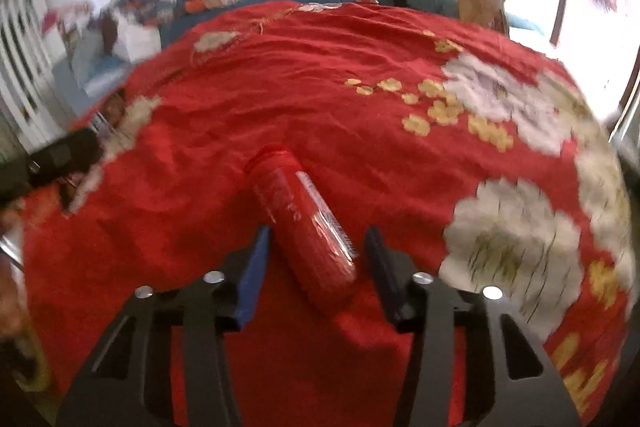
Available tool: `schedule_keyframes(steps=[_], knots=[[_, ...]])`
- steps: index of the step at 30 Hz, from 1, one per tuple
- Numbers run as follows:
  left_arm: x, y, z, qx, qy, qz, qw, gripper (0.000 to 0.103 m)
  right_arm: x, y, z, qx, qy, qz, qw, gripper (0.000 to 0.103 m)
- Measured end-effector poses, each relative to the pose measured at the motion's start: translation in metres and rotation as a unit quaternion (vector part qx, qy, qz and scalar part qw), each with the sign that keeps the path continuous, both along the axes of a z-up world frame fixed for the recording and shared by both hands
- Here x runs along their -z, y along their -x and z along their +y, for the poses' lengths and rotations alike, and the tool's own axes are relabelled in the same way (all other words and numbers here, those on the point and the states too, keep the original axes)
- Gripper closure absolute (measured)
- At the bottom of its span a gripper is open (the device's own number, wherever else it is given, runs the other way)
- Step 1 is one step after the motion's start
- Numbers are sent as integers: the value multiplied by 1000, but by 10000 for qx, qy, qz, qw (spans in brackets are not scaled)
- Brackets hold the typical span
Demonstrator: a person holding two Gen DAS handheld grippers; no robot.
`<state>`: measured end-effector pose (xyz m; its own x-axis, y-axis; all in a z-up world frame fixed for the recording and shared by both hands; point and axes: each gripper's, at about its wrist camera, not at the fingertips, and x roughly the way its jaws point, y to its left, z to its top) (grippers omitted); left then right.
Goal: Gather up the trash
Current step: 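Grasp the chocolate bar with the left gripper while the right grasps the red tube, then carry the chocolate bar and red tube over the bin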
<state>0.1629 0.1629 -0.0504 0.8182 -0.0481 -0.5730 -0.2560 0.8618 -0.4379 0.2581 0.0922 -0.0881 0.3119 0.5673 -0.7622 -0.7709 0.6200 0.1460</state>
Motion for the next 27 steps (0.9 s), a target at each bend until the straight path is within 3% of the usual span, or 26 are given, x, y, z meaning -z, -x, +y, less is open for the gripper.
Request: schedule_keyframes(steps=[6, 12, 21, 27], knots=[[-5, -3, -22, 300, 23, -75, 9995, 91, -9, 18, -42, 455, -636, 416, 9961, 71], [-9, -3, -57, 713, -56, -133, 9974, 91, -20, 36, -108, 1229, -1351, 663, 9809, 73], [-15, 0, -100, 1249, -143, -179, 9919, 91, -14, 67, -195, 2103, -1754, 889, 9577, 74], [-16, -1, -141, 1756, -295, -165, 9839, 91, -16, 78, -240, 2546, -1992, 871, 9423, 74]])
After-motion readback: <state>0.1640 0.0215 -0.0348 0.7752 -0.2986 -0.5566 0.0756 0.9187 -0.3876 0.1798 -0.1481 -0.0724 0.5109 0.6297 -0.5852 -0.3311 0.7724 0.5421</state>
